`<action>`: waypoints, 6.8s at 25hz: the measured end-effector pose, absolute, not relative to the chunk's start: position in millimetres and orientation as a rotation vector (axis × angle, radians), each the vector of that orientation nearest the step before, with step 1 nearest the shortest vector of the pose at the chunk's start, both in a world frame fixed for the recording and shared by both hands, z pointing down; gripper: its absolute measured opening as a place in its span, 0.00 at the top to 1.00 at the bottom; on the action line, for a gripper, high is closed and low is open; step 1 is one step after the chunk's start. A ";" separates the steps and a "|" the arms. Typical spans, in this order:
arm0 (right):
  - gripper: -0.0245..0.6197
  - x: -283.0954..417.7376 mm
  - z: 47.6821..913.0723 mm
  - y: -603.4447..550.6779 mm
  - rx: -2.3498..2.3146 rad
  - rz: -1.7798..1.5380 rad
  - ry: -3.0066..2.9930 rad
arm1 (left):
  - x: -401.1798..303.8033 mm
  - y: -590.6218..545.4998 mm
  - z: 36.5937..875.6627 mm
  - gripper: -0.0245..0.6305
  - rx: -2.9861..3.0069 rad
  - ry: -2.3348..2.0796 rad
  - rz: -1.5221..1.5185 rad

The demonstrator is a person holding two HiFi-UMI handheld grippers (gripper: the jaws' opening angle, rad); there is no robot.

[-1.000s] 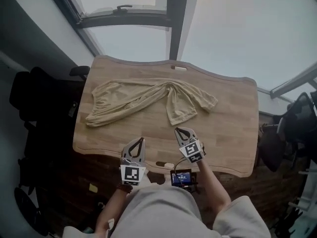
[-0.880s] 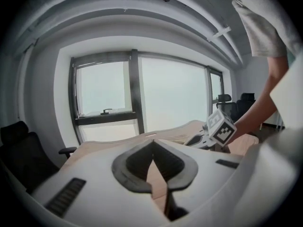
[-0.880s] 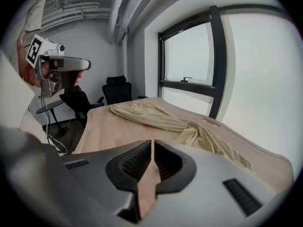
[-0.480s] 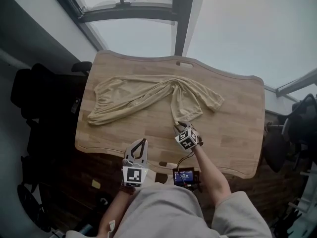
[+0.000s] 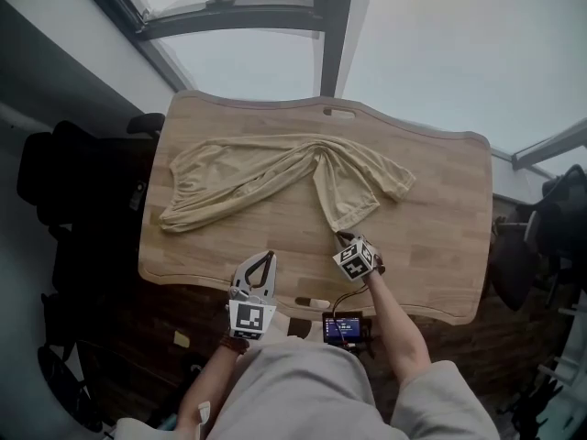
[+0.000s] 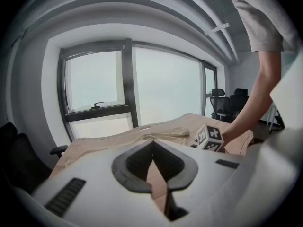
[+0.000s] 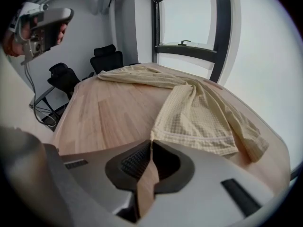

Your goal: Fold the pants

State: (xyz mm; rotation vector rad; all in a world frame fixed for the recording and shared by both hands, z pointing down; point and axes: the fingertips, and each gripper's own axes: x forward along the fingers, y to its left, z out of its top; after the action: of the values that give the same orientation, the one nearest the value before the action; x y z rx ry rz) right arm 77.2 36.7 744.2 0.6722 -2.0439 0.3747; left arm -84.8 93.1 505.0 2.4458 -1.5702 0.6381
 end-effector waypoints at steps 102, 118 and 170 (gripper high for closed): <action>0.94 304.5 703.0 -28.7 0.493 0.283 -2.123 | -131.4 -93.3 727.6 0.95 2.043 -1.530 0.956; 0.75 435.2 656.7 -259.1 1.367 0.335 -1.868 | -152.4 -47.8 718.7 0.95 2.004 -1.526 1.034; 0.70 104.3 747.4 199.7 0.321 0.278 -2.010 | -381.4 89.8 755.6 0.72 2.349 -0.846 2.036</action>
State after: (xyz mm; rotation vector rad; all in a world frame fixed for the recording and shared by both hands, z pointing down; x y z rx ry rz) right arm 104.3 199.7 747.4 0.3214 -2.0104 0.2780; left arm -381.4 89.8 755.6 2.3492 -0.8460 2.0359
